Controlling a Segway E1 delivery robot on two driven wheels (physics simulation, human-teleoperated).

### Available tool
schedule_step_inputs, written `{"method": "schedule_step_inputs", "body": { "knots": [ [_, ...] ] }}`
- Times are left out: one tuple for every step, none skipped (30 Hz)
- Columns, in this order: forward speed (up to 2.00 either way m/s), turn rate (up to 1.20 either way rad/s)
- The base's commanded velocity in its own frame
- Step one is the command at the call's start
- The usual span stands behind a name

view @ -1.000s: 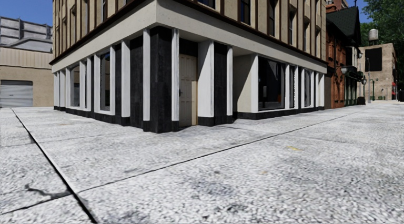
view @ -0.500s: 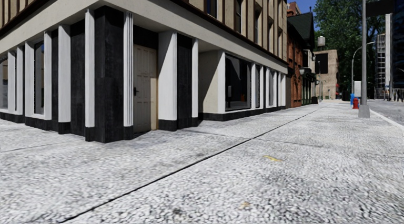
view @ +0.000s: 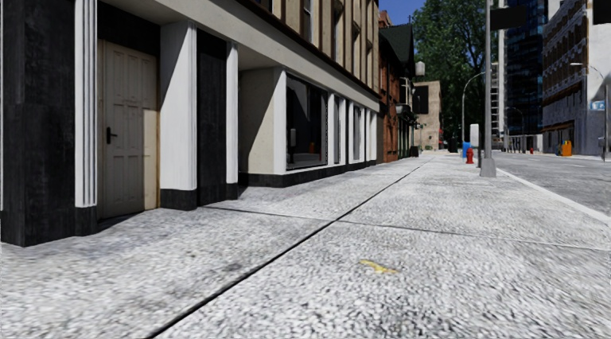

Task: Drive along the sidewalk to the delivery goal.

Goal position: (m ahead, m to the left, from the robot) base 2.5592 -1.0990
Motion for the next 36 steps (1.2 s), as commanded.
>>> {"method": "schedule_step_inputs", "body": {
  "knots": [
    [1.43, -0.6],
    [1.43, -0.6],
    [1.42, -0.61],
    [1.4, -0.61],
    [1.37, -0.61],
    [1.37, -0.61],
    [1.35, -0.61],
    [1.32, -0.61],
    [1.28, -0.61],
    [1.28, -0.61],
    [1.27, -0.61],
    [1.25, -0.61],
    [1.24, -0.61],
    [1.24, -0.61],
    [1.23, -0.61],
    [1.23, -0.61],
    [1.23, -0.61],
    [1.23, -0.61],
    [1.23, -0.61],
    [1.23, -0.61],
    [1.23, -0.61],
    [1.23, -0.61],
    [1.23, -0.61],
    [1.23, -0.61],
    [1.23, -0.61],
    [1.23, -0.61],
    [1.23, -0.61],
    [1.23, -0.61],
    [1.23, -0.61],
    [1.23, -0.61],
    [1.23, -0.61],
    [1.23, -0.61],
    [1.23, -0.61],
    [1.23, -0.61],
    [1.23, -0.61],
    [1.23, -0.61]
  ]
}}
